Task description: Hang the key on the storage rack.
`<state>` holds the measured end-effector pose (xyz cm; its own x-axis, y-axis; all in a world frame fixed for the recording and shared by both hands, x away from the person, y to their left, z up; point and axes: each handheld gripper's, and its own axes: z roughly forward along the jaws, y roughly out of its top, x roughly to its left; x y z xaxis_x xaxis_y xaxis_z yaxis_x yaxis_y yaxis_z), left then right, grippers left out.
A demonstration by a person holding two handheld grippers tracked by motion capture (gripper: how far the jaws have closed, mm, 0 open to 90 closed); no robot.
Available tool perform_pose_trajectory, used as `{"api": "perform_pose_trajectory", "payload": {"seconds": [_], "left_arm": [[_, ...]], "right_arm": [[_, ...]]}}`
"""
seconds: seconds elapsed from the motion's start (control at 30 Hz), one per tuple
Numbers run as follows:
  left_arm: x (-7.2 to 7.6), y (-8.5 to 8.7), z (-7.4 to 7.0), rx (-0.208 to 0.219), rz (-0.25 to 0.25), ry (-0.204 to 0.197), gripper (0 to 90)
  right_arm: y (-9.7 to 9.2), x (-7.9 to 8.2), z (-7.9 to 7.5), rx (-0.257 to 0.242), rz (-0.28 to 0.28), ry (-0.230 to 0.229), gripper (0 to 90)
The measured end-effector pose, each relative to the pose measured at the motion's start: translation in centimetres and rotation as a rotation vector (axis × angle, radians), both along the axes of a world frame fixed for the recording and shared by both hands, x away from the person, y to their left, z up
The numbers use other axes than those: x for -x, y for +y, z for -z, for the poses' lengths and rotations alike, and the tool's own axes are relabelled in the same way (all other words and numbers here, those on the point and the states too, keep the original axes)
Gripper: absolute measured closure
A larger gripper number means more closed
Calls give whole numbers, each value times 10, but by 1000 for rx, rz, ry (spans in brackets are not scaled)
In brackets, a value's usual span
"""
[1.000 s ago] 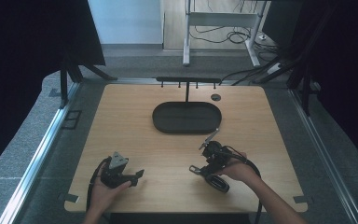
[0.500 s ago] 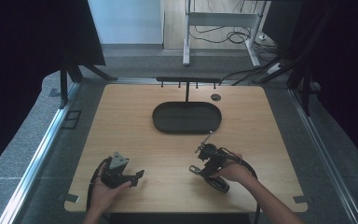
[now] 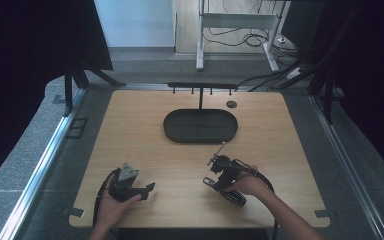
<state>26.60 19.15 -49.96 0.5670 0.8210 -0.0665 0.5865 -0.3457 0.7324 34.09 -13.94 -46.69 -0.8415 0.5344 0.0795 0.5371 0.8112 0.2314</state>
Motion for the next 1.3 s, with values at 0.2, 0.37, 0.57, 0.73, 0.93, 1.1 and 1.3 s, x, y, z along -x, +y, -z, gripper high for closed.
{"api": "perform_pose_trajectory", "payload": {"seconds": [0.2, 0.37, 0.57, 0.73, 0.93, 1.1, 1.3], "left_arm": [[1, 0, -2, 5, 1, -8, 211], [0, 0, -1, 3, 2, -5, 211], [1, 0, -1, 6, 1, -6, 211], [1, 1, -1, 6, 1, -8, 211], [1, 1, -2, 7, -1, -11, 212], [1, 1, -1, 5, -1, -10, 212], [1, 0, -1, 6, 1, -11, 211]], "right_arm": [[2, -3, 0, 30, -3, 4, 577], [3, -4, 0, 47, -7, 14, 603], [8, -5, 4, 76, -7, 28, 637], [12, -6, 7, 99, -3, 27, 668], [14, -6, 8, 112, 2, 26, 706], [15, -5, 10, 115, 1, 31, 755], [16, -4, 10, 125, 1, 23, 790]]}}
